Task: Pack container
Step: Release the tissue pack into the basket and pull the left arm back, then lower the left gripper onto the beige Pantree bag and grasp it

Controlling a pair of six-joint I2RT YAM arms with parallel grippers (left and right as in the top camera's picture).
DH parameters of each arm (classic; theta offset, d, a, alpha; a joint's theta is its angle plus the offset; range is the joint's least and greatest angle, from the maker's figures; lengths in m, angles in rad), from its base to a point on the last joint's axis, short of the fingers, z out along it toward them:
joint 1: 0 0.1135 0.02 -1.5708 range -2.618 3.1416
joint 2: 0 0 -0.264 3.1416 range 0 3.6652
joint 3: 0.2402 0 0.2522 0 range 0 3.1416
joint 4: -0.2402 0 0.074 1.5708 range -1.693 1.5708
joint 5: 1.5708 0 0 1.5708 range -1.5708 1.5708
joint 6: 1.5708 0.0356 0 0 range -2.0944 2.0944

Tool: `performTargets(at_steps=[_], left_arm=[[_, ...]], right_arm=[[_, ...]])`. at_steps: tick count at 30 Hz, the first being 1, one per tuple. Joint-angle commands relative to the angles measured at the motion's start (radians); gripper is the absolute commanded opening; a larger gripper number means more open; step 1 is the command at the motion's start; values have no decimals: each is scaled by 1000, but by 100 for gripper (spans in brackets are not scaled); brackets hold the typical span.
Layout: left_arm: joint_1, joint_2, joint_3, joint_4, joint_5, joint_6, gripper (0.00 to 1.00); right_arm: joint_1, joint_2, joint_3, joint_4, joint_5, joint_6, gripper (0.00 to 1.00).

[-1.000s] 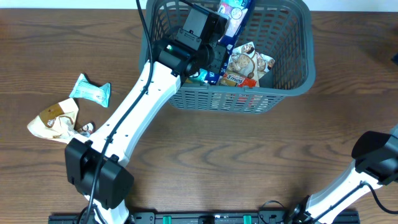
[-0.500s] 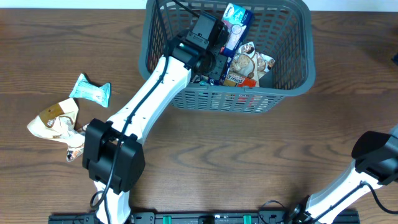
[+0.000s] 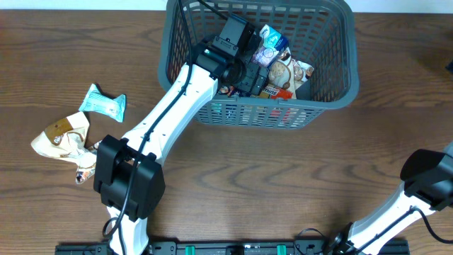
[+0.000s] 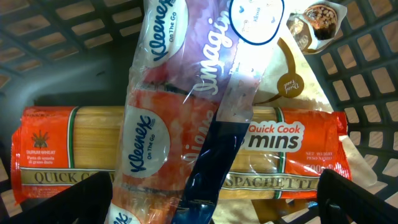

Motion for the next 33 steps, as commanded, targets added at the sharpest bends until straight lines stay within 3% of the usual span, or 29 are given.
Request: performTargets(at_steps=[1, 14, 18, 22, 26, 28, 33], left_arm=[[-1, -50, 15, 5, 8, 13, 92], [85, -370, 220, -22, -124, 17, 100], [155, -493, 223, -107, -282, 11, 99], [272, -578, 222, -252, -459, -108, 99], [421, -611, 222, -395, -472, -238, 99], [515, -602, 216, -513, -517, -360, 99], [680, -553, 169, -623, -518, -459, 99]], right_arm=[[-6, -13, -3, -1, 4, 13, 99], [-6, -13, -3, -1, 4, 13, 99], [-6, -13, -3, -1, 4, 14, 99], [-6, -13, -3, -1, 4, 13, 99], [-6, -13, -3, -1, 4, 14, 99], [-6, -13, -3, -1, 4, 13, 99], [-6, -13, -3, -1, 4, 13, 99]])
